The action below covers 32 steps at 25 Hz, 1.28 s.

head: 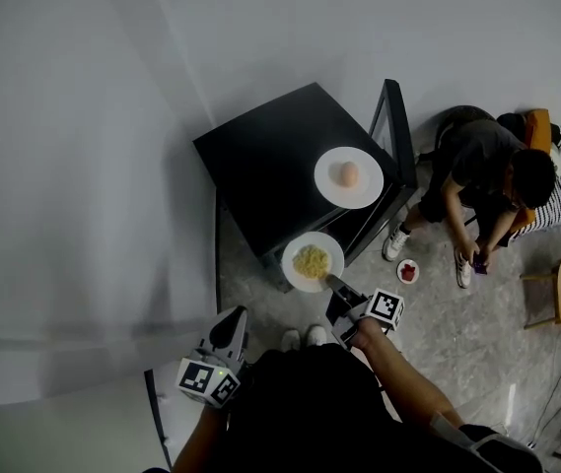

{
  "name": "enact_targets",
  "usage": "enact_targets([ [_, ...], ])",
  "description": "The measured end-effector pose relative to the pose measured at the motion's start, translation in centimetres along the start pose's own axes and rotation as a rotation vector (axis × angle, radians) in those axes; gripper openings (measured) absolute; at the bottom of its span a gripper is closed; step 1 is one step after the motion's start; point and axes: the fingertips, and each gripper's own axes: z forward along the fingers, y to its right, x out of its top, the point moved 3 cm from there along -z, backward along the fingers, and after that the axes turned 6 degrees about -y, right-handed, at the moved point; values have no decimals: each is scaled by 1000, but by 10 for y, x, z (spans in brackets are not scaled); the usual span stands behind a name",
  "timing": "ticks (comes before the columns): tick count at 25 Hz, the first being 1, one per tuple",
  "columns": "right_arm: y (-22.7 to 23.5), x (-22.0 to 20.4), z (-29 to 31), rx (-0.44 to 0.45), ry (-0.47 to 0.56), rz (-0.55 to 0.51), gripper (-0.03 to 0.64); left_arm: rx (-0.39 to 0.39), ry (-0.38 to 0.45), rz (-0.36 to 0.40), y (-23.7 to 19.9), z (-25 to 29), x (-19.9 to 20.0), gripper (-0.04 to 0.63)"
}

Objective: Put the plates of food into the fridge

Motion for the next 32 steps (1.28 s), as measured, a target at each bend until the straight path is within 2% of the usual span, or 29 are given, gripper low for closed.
enact_targets([
  [6,9,4,16,-21,-6,10,41,19,-2,9,0,-3,2,29],
  [11,16,7,28,-36,3,62,43,27,-8,8,2,-5,0,29],
  [32,21,25,83,-70,-9,84,37,51,-22,-20,-3,-3,3,29],
])
